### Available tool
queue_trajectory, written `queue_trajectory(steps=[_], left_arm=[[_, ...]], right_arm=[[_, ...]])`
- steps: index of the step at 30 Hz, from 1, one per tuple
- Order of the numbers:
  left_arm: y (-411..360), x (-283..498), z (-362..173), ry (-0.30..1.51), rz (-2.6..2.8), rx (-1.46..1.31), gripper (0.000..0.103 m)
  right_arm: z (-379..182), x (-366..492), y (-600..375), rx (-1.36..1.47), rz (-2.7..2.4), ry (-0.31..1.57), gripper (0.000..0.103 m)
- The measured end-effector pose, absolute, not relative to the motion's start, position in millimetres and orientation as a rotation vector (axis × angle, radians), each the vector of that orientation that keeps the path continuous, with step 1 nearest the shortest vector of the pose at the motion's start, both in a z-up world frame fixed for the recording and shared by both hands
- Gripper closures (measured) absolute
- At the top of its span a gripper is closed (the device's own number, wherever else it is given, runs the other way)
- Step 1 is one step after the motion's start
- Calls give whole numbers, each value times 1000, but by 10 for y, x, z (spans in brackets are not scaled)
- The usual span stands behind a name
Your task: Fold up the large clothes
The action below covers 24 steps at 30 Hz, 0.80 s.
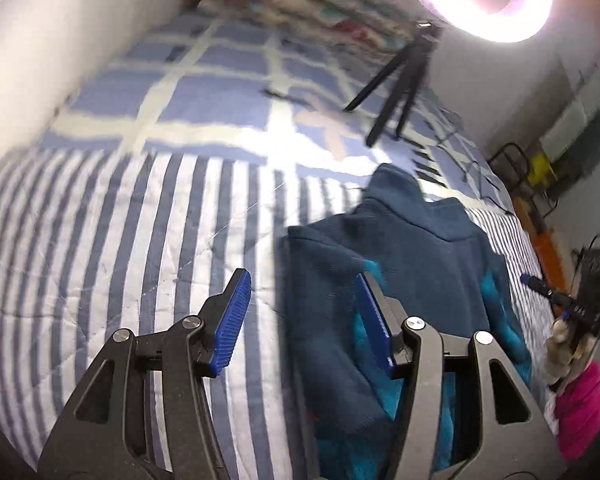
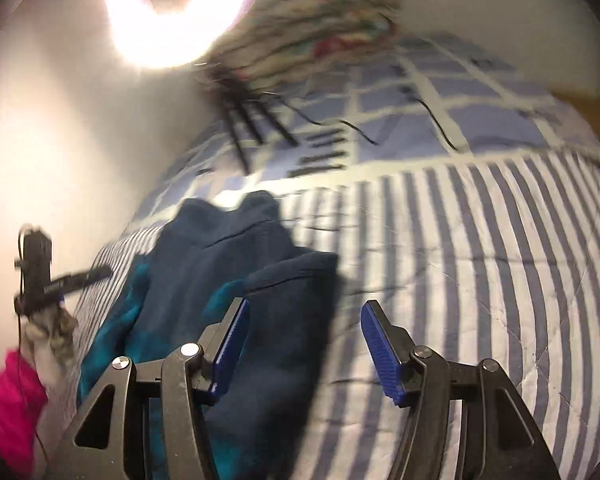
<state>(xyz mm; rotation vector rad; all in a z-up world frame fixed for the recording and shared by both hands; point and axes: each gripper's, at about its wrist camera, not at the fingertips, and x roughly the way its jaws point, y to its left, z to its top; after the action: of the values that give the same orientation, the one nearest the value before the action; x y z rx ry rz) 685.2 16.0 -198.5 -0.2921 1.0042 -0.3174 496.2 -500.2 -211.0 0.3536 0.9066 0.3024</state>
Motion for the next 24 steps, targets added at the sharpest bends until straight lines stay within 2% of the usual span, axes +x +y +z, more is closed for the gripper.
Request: queue_trajectory(steps=[7, 9, 10, 11, 13, 14, 16, 24], left_arm=[[83, 7125, -2277, 1031, -298, -339, 47], [28, 7159, -2290, 1028, -308, -340, 47], [12, 7190, -2293, 1025, -311, -340, 48], [-24, 7209, -2296, 1023, -330, -347, 65], [-123, 7223, -2306, 1039, -353, -333, 90], [-154, 7210, -2282, 1029, -345, -313, 93], [-202, 7148, -2206, 999, -360, -298, 96], [-168, 6929, -1796, 932, -398, -328, 97]], right_arm=[[-2413, 5261, -5089, 491, 291, 933, 42], [-2421, 5332, -5061, 503, 314, 931, 48], [-2432, 5357, -5045, 505, 320, 935, 57], [-2438, 5399, -5019, 511, 335, 945, 69], [-2440, 5423, -4960, 513, 349, 955, 78], [-2417, 5424, -4920, 502, 351, 949, 88], [-2340, 5375, -4850, 473, 357, 927, 92], [-1895, 5129, -4765, 426, 373, 834, 95]])
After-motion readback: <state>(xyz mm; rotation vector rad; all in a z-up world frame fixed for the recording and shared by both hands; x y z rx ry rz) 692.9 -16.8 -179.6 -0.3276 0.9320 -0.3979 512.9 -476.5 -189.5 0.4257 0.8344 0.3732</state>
